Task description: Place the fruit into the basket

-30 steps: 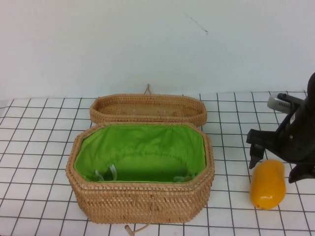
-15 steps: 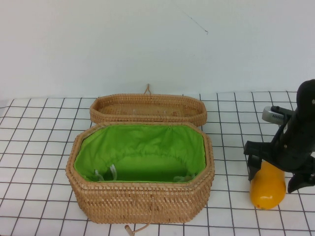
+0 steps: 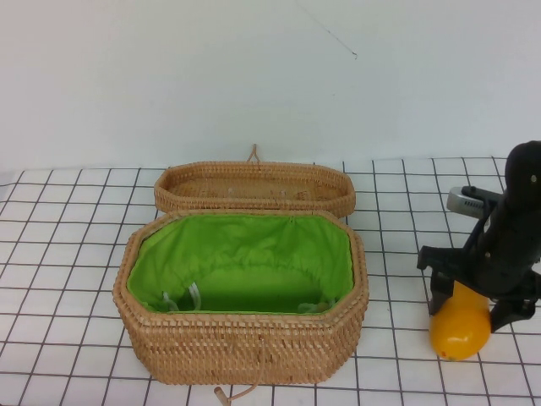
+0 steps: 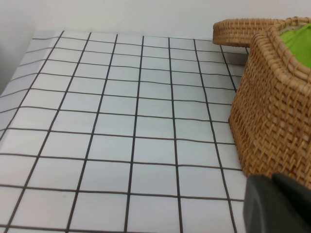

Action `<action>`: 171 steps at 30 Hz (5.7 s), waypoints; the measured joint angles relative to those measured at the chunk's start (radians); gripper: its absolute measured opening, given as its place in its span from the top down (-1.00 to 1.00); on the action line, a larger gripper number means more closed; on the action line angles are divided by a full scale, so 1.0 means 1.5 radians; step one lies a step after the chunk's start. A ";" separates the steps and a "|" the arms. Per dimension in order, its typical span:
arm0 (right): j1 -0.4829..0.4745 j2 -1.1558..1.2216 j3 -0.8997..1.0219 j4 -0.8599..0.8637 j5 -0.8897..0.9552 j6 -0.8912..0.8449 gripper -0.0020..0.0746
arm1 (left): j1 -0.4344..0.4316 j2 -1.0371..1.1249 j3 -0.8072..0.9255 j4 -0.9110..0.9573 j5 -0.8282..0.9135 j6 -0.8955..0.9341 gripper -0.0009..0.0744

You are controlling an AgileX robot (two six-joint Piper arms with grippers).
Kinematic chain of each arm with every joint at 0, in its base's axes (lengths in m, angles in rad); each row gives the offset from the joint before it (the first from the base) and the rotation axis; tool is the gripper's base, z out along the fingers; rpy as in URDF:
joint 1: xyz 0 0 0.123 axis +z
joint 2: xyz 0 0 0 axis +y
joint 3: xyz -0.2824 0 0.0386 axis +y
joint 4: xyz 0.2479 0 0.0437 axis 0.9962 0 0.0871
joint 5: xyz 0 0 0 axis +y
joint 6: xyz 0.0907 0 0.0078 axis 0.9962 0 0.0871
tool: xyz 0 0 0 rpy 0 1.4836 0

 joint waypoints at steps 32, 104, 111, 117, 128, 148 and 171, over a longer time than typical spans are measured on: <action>0.121 -0.047 -0.395 0.379 0.142 -0.915 -0.42 | 0.000 0.000 0.000 0.000 0.000 0.000 0.97; 0.219 -0.607 -0.099 -0.080 0.304 -0.564 0.95 | 0.000 0.001 0.000 0.000 0.000 0.000 0.97; 0.216 -0.615 -0.095 -0.080 0.304 -0.564 0.95 | 0.000 0.001 0.000 0.000 0.000 0.000 0.97; 0.128 -0.681 -0.070 -0.073 0.233 -0.571 0.95 | 0.000 0.001 0.000 0.000 0.000 0.000 0.97; -0.093 -0.906 0.064 -0.213 -0.018 -0.537 0.95 | 0.000 0.001 0.000 0.000 0.000 0.000 0.97; -0.261 -1.261 0.800 -0.148 -0.536 -0.372 0.95 | 0.000 0.001 0.000 0.000 0.000 0.000 0.98; -0.306 -1.261 0.818 -0.126 -0.348 -0.338 0.95 | 0.000 0.001 0.000 -0.001 0.000 0.000 0.97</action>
